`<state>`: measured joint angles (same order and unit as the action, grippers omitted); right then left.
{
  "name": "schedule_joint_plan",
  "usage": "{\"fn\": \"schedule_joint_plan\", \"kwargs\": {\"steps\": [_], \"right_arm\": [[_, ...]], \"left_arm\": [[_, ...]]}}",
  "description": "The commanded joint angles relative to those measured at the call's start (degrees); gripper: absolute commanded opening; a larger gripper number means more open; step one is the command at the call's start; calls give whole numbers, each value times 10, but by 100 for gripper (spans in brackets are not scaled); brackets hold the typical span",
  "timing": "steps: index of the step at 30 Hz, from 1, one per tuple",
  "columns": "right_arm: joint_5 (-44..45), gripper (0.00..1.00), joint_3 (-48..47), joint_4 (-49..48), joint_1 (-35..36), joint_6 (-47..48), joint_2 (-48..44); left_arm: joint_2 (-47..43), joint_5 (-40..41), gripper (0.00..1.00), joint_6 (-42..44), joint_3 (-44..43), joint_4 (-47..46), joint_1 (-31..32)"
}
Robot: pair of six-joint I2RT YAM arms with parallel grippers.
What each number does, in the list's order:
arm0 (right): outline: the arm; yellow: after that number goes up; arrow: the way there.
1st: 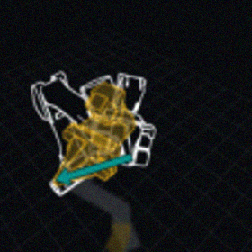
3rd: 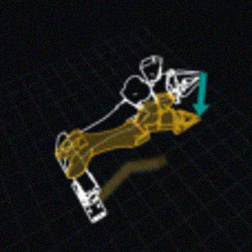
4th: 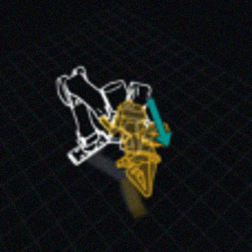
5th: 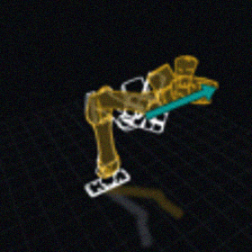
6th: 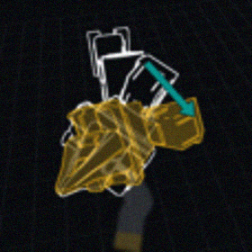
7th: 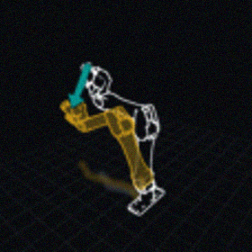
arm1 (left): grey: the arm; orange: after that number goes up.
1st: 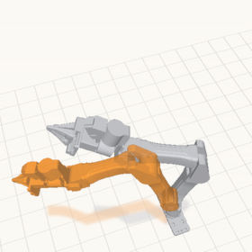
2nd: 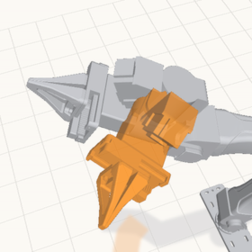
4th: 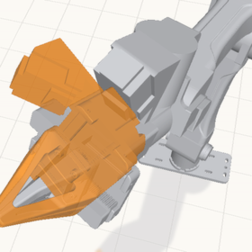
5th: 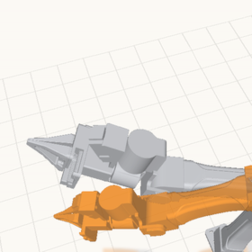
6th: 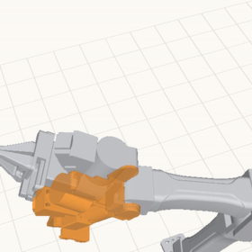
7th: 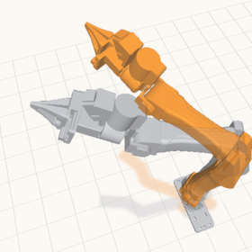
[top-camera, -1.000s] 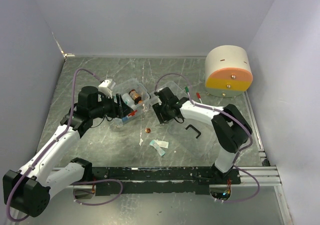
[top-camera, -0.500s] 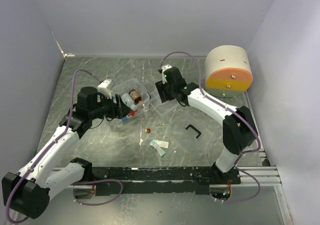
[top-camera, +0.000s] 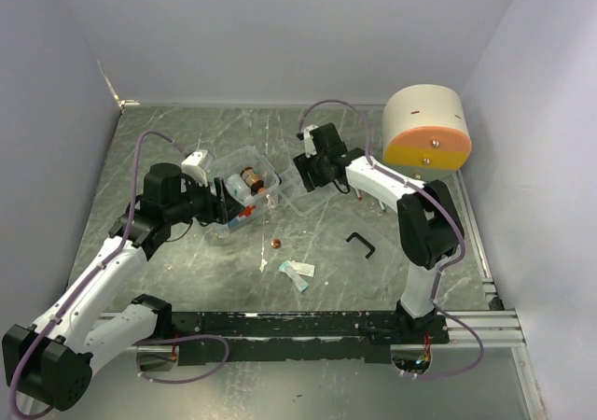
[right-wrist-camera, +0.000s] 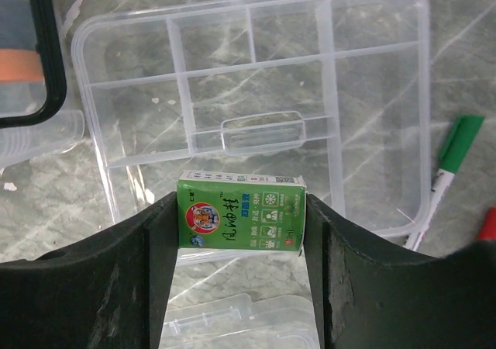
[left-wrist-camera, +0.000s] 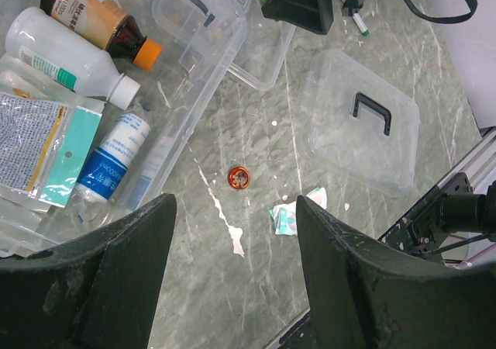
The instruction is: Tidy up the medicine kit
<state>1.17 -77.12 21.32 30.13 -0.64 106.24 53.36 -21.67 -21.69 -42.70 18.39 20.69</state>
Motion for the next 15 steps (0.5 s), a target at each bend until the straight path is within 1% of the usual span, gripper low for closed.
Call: {"fn": "schedule_joint_plan", "kwargs": {"steps": [1, 8, 15], "right_arm": [[-39, 60, -13, 14, -2, 54, 24], [-39, 62, -16, 25, -2, 75, 53], [-54, 69, -21, 15, -2, 77, 73]], "left_arm": [[-1, 3, 73, 0, -20, -2, 0], [6, 1, 73, 0, -22, -5, 1], [12, 2, 73, 0, -26, -9, 1]]}}
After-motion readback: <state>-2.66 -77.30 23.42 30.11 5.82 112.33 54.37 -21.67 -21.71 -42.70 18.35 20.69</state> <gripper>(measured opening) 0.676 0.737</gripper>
